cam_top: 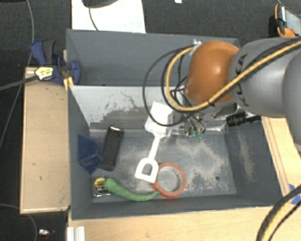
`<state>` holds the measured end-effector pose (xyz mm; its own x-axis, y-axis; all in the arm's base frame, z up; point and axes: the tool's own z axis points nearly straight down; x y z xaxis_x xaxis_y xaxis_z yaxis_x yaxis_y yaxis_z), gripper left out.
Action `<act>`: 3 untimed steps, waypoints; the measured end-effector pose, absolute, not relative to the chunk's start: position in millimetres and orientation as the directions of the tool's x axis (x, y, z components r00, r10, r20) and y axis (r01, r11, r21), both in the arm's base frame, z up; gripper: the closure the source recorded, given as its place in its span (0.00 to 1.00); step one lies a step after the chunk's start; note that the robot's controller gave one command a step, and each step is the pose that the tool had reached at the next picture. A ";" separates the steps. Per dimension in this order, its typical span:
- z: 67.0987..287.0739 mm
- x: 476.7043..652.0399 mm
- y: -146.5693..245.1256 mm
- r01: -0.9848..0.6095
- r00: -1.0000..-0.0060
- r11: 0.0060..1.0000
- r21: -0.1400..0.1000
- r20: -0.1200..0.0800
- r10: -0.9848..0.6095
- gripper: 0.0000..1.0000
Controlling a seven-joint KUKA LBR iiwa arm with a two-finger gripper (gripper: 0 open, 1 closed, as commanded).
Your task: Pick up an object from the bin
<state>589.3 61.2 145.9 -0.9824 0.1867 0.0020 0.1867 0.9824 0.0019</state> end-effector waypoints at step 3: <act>175.0 591.6 61.2 0.187 -0.982 0.982 0.006 -0.009 0.187 1.00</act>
Offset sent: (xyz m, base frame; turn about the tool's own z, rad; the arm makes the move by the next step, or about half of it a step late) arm 0.0005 0.0000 0.0259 -0.0002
